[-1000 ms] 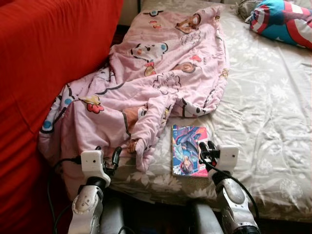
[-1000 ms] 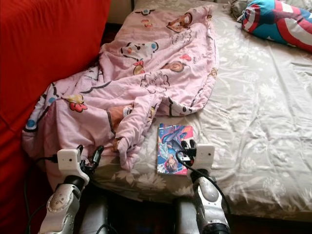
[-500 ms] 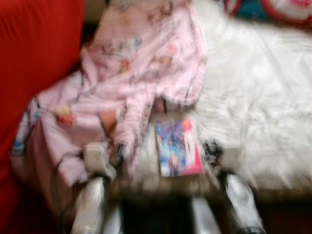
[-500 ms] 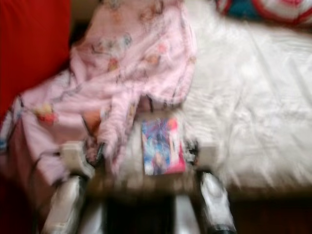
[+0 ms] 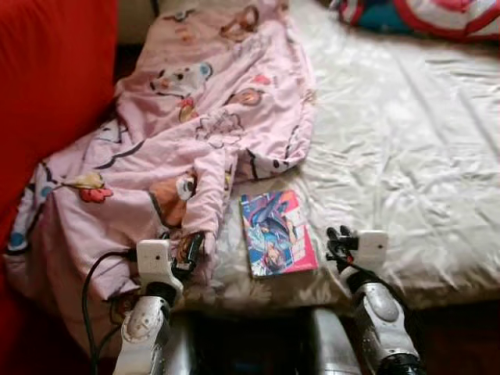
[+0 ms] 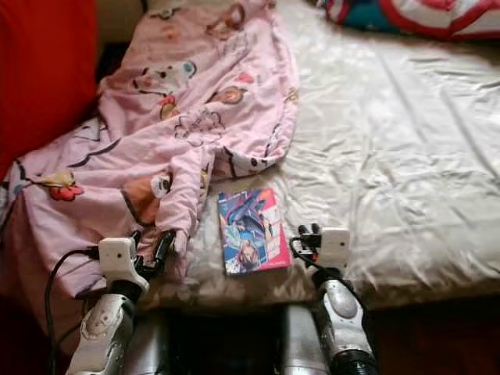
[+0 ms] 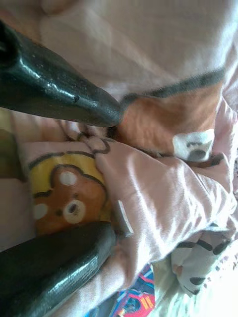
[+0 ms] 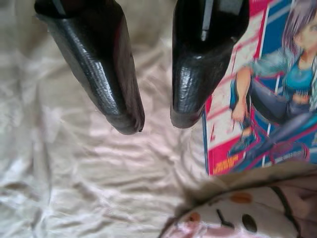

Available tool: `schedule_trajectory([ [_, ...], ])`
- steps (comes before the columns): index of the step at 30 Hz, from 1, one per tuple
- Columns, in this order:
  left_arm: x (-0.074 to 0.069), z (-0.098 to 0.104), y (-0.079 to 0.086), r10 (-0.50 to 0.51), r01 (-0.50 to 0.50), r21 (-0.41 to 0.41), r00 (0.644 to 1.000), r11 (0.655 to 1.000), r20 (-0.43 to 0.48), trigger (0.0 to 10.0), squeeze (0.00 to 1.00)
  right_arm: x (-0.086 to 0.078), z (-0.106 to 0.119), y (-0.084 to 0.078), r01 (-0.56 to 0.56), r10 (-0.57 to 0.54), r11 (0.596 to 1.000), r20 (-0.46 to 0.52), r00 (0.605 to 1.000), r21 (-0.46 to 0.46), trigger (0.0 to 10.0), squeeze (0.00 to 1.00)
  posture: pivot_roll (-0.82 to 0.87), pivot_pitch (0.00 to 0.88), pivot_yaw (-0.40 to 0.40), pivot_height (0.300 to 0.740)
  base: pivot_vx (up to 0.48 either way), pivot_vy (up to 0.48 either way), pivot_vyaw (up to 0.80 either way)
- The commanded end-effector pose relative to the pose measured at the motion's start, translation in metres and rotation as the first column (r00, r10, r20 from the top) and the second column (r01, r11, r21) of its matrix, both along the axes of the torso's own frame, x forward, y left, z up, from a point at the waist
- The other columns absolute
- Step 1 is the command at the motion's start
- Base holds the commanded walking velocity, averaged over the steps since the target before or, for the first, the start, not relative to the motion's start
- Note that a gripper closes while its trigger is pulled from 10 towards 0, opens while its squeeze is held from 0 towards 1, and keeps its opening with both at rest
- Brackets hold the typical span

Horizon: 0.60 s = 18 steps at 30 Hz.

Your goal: Clean up the room

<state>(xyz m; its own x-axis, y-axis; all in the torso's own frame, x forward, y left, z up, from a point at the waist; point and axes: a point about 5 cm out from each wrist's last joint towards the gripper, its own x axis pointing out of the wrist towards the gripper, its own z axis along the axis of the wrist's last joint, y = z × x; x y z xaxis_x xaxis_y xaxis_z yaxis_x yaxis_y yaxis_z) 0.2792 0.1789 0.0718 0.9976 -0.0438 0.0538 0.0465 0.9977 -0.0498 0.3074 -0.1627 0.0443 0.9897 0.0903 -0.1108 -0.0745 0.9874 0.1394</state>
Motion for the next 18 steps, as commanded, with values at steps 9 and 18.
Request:
schedule_trajectory([
  [9,-0.008,0.026,0.028,0.132,-0.134,0.010,0.986,0.991,0.105,10.0,0.00,0.011,0.005,0.006,-0.044,0.044,0.999,-0.002,0.999,0.021,10.0,0.00,0.01,0.298,0.003,0.582,0.000,0.000,0.00],
  [18,-0.009,0.027,0.018,0.064,-0.065,0.011,0.994,0.998,0.086,10.0,0.00,0.012,0.004,0.005,-0.041,0.041,0.999,-0.006,0.999,0.030,10.0,0.00,0.02,0.310,0.010,0.582,0.000,0.000,0.00],
])
